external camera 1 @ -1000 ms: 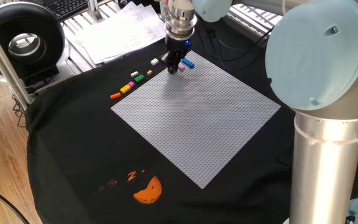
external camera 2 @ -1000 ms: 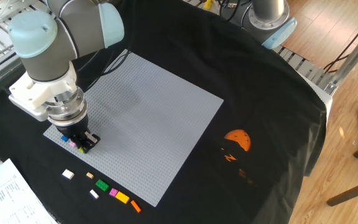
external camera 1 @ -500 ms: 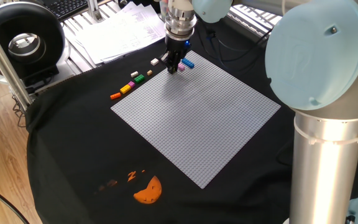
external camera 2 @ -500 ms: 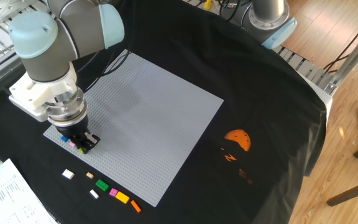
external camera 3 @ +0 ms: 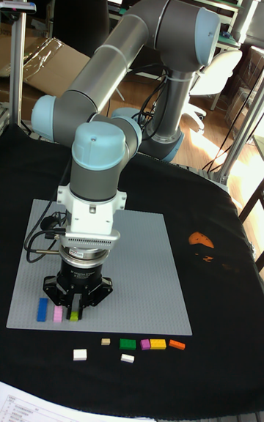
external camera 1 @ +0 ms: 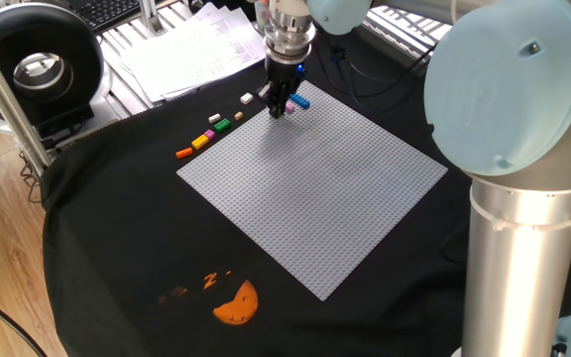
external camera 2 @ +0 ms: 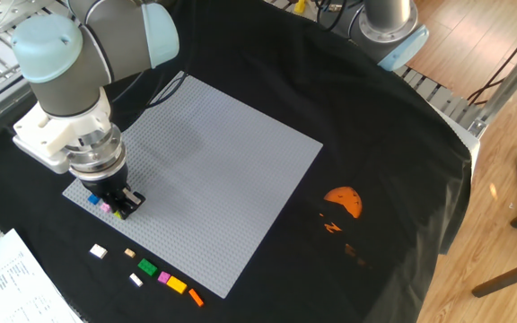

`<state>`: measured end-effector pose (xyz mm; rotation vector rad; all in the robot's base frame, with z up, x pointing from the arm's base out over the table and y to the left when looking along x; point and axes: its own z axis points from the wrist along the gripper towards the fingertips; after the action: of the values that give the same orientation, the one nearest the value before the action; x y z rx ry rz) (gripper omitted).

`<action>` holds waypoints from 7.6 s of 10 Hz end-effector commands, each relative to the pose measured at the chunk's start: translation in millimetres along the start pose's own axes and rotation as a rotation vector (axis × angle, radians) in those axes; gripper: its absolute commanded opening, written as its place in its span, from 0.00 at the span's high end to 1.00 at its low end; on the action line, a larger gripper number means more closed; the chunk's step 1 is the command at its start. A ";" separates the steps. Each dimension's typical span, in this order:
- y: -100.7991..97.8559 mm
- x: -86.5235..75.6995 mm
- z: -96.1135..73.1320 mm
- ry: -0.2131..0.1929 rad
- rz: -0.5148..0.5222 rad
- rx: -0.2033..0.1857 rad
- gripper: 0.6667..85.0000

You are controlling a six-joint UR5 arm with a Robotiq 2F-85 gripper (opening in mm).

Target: Build with small Lego blocks

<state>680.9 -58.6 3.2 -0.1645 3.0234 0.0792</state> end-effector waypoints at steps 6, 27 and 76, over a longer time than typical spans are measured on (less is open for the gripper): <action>1.1 -1.8 -0.2 -0.005 0.007 -0.009 0.98; -9.3 -5.1 2.0 -0.005 -0.010 0.043 0.75; -5.1 -19.1 -1.1 -0.023 0.165 0.050 0.99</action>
<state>695.9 -64.6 3.4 -0.0063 3.0110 0.0220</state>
